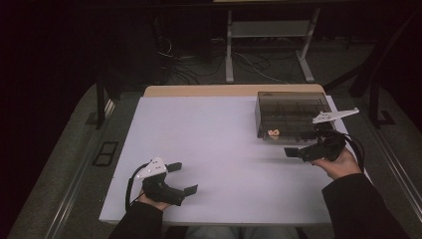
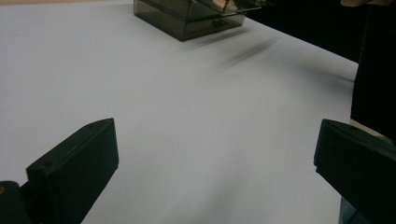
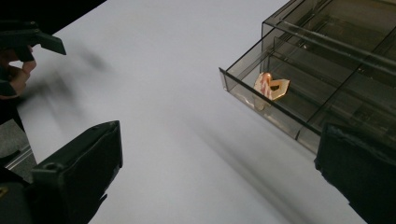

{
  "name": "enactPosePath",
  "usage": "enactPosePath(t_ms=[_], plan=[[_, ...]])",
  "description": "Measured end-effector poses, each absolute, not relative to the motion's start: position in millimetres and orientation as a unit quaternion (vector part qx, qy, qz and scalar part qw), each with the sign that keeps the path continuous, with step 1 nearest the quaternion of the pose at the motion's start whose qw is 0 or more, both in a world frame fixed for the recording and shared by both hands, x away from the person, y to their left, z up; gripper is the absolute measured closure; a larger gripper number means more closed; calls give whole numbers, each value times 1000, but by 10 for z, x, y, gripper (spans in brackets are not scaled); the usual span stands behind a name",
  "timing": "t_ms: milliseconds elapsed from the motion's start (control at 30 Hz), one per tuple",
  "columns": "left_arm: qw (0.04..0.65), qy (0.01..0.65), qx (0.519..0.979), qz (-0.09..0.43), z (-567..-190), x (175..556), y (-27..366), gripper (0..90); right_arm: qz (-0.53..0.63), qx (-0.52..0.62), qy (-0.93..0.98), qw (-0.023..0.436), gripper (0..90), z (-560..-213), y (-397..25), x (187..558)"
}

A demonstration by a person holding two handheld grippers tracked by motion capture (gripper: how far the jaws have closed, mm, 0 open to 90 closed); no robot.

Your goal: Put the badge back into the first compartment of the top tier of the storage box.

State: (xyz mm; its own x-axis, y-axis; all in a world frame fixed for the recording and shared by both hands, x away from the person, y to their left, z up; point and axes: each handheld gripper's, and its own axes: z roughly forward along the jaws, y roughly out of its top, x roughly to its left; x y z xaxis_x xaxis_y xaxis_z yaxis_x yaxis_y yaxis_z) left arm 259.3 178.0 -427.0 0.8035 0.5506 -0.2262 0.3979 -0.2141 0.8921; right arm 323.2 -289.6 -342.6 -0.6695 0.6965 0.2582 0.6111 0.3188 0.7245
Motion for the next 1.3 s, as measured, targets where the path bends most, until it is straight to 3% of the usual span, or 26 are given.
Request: enactPosePath(t_ms=[1300], plan=[[545, 306, 777, 69, -4271, 2591, 1778, 0, 445, 412, 793, 50, 0, -4040, -2932, 2760]])
